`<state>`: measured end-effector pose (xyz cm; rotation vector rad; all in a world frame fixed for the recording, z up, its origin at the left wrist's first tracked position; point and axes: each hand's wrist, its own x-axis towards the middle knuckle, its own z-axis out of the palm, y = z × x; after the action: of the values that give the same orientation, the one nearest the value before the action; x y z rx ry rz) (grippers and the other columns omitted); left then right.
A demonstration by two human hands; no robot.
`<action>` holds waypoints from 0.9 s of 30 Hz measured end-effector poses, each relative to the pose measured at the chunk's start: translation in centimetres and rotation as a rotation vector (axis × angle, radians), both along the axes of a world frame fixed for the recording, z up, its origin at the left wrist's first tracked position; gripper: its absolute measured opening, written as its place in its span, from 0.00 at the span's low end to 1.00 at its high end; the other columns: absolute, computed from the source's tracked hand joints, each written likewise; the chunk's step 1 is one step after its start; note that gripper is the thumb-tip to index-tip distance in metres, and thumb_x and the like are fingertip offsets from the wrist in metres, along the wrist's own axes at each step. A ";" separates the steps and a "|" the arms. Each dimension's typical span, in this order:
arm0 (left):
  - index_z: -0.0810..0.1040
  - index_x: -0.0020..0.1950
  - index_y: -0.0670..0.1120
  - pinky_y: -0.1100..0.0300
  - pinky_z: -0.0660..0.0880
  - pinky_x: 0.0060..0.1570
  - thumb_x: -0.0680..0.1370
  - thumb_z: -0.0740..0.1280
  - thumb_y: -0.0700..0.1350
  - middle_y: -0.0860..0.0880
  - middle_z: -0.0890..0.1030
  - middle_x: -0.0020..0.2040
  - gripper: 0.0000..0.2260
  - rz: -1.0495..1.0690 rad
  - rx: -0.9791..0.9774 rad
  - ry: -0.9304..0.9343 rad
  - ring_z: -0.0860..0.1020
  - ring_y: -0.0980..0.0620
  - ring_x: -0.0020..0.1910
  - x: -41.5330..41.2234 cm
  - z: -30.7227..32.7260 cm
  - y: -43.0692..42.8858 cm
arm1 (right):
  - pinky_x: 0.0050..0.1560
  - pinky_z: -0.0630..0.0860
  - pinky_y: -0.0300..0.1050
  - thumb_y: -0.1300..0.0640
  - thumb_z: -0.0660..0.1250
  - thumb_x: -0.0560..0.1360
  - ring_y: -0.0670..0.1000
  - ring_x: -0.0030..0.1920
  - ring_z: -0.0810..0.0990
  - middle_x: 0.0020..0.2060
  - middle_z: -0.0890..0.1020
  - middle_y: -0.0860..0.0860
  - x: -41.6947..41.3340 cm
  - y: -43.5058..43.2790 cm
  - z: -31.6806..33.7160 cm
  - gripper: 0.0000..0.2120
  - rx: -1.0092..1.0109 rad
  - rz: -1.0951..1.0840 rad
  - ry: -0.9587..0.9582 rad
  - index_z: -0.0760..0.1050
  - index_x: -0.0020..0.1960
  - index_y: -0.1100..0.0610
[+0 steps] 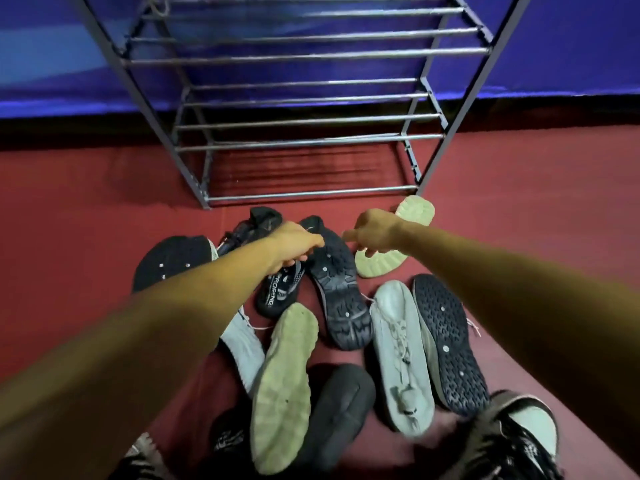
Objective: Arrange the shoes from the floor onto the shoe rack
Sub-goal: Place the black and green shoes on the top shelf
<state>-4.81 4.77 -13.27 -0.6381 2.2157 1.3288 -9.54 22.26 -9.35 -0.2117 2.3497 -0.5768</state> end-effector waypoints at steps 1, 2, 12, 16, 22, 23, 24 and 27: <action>0.79 0.48 0.44 0.62 0.63 0.29 0.74 0.71 0.51 0.46 0.79 0.42 0.10 -0.005 0.002 -0.029 0.74 0.49 0.39 0.4 -0.8 0.0 | 0.41 0.78 0.47 0.44 0.64 0.80 0.59 0.50 0.86 0.49 0.86 0.60 0.3 0.0 -0.9 0.23 0.023 0.007 -0.021 0.81 0.54 0.66; 0.78 0.47 0.45 0.62 0.63 0.28 0.74 0.71 0.50 0.46 0.78 0.43 0.10 -0.014 0.004 -0.051 0.74 0.49 0.38 0.9 -1.6 0.0 | 0.44 0.78 0.48 0.44 0.64 0.80 0.58 0.48 0.85 0.48 0.86 0.59 0.7 0.0 -1.9 0.23 0.041 0.012 -0.037 0.80 0.54 0.66; 0.76 0.43 0.45 0.60 0.66 0.33 0.74 0.71 0.44 0.45 0.79 0.42 0.05 0.049 0.005 -0.161 0.77 0.49 0.42 5.0 -7.7 0.4 | 0.56 0.74 0.45 0.46 0.68 0.78 0.58 0.61 0.79 0.60 0.81 0.57 5.2 1.4 -9.0 0.22 0.074 -0.069 -0.098 0.76 0.65 0.59; 0.77 0.56 0.45 0.61 0.69 0.35 0.76 0.71 0.43 0.45 0.79 0.48 0.11 -0.021 0.016 -0.183 0.77 0.51 0.42 4.8 -7.9 0.2 | 0.58 0.79 0.48 0.48 0.70 0.77 0.58 0.57 0.82 0.56 0.83 0.58 5.9 2.2 -10.4 0.19 0.050 -0.120 -0.180 0.78 0.60 0.61; 0.79 0.57 0.48 0.68 0.70 0.30 0.75 0.70 0.40 0.52 0.79 0.46 0.11 -0.041 0.080 -0.171 0.74 0.56 0.39 4.4 -7.9 2.3 | 0.57 0.81 0.54 0.55 0.69 0.79 0.60 0.53 0.85 0.55 0.84 0.60 6.0 2.2 -9.8 0.14 -0.070 -0.170 -0.240 0.77 0.60 0.62; 0.78 0.52 0.48 0.68 0.69 0.28 0.75 0.70 0.41 0.50 0.78 0.46 0.07 -0.017 0.081 -0.173 0.74 0.56 0.38 4.3 -7.8 2.4 | 0.56 0.82 0.54 0.57 0.68 0.79 0.61 0.53 0.85 0.55 0.84 0.61 6.0 2.2 -9.5 0.14 -0.079 -0.175 -0.255 0.77 0.62 0.62; 0.77 0.50 0.49 0.67 0.68 0.27 0.75 0.70 0.41 0.49 0.78 0.46 0.06 0.014 0.083 -0.172 0.73 0.55 0.38 4.3 -7.7 2.4 | 0.53 0.83 0.52 0.59 0.67 0.79 0.61 0.52 0.85 0.56 0.83 0.62 5.9 2.3 -9.1 0.15 -0.082 -0.178 -0.265 0.75 0.64 0.63; 0.72 0.58 0.50 0.63 0.67 0.30 0.74 0.72 0.43 0.47 0.77 0.46 0.14 0.110 0.123 -0.163 0.74 0.54 0.38 4.3 -7.6 1.8 | 0.30 0.76 0.34 0.66 0.64 0.80 0.55 0.42 0.82 0.53 0.82 0.59 5.7 2.7 -7.6 0.16 -0.131 -0.199 -0.294 0.71 0.67 0.64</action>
<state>-0.48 6.57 -20.85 -0.8019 1.9785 1.4016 -3.88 25.00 -16.99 0.0473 2.0612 -0.8021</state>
